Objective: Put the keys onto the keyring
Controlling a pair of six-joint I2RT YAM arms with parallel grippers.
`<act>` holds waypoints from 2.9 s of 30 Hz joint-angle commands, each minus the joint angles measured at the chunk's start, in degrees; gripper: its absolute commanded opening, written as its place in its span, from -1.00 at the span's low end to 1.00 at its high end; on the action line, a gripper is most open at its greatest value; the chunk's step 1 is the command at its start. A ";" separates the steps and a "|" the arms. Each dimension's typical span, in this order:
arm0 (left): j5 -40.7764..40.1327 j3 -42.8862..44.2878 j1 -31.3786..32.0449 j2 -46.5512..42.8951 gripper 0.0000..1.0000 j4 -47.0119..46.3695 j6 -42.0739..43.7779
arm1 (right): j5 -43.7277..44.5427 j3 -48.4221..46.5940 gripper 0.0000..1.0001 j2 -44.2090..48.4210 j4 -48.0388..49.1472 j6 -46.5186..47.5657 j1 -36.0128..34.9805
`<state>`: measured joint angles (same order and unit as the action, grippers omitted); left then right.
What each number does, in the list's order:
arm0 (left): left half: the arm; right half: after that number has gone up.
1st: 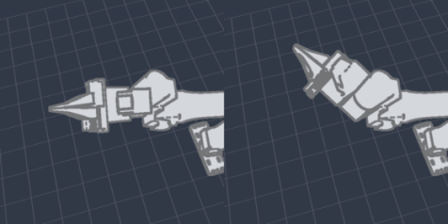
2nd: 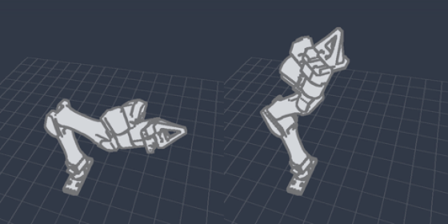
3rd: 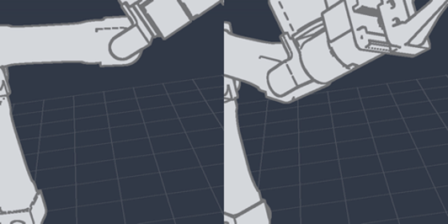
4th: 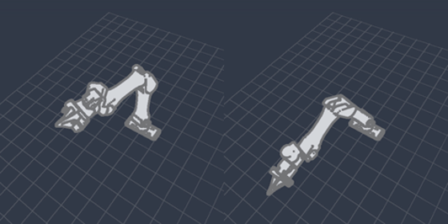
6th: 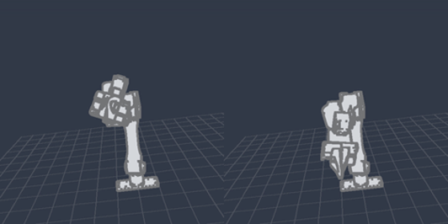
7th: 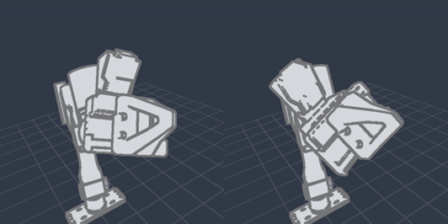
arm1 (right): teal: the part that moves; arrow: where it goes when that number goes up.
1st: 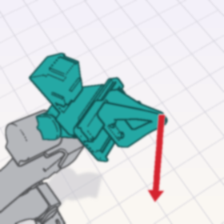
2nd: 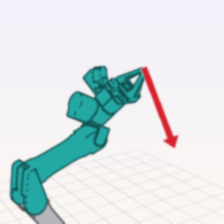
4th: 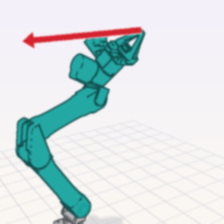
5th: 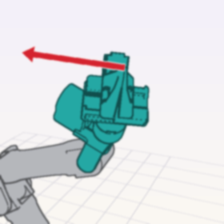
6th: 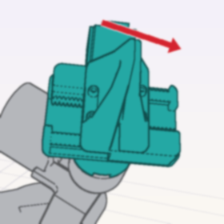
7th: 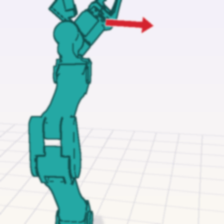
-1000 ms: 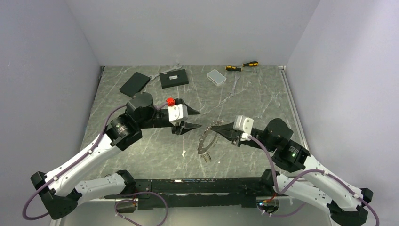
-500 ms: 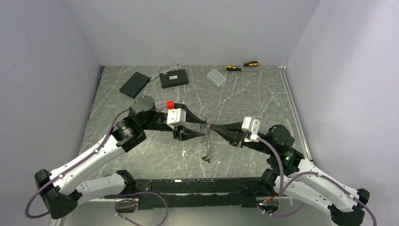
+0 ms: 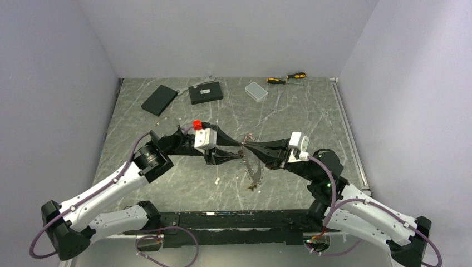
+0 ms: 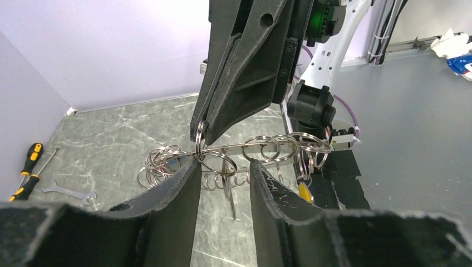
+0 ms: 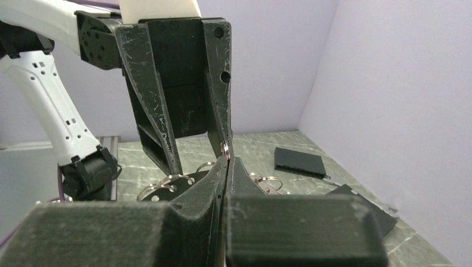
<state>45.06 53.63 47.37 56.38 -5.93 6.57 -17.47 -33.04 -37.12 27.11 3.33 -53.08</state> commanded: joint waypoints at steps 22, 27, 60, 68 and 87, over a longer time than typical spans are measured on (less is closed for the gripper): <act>-10.47 4.32 1.67 -2.49 -1.00 11.33 8.61 | 0.75 -3.19 -1.00 2.76 1.03 -0.49 -0.26; -10.69 6.63 1.68 -2.44 -1.00 14.22 10.25 | 1.17 -3.55 -1.00 3.05 -2.36 0.00 -0.27; -13.10 10.61 1.70 1.15 -1.00 15.96 9.48 | -1.15 -6.33 -1.00 -3.98 -5.62 0.07 -0.36; -15.85 10.91 1.73 0.21 -1.00 19.15 12.08 | 1.54 -6.39 -1.00 -2.00 -7.08 2.05 -0.35; -15.28 15.41 1.75 2.51 -1.00 22.34 15.20 | 1.68 -6.77 -0.65 -3.94 -12.06 -0.82 -0.36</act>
<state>29.58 65.63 48.84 57.98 16.29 19.92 -15.99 -36.07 -39.92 15.86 3.79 -53.08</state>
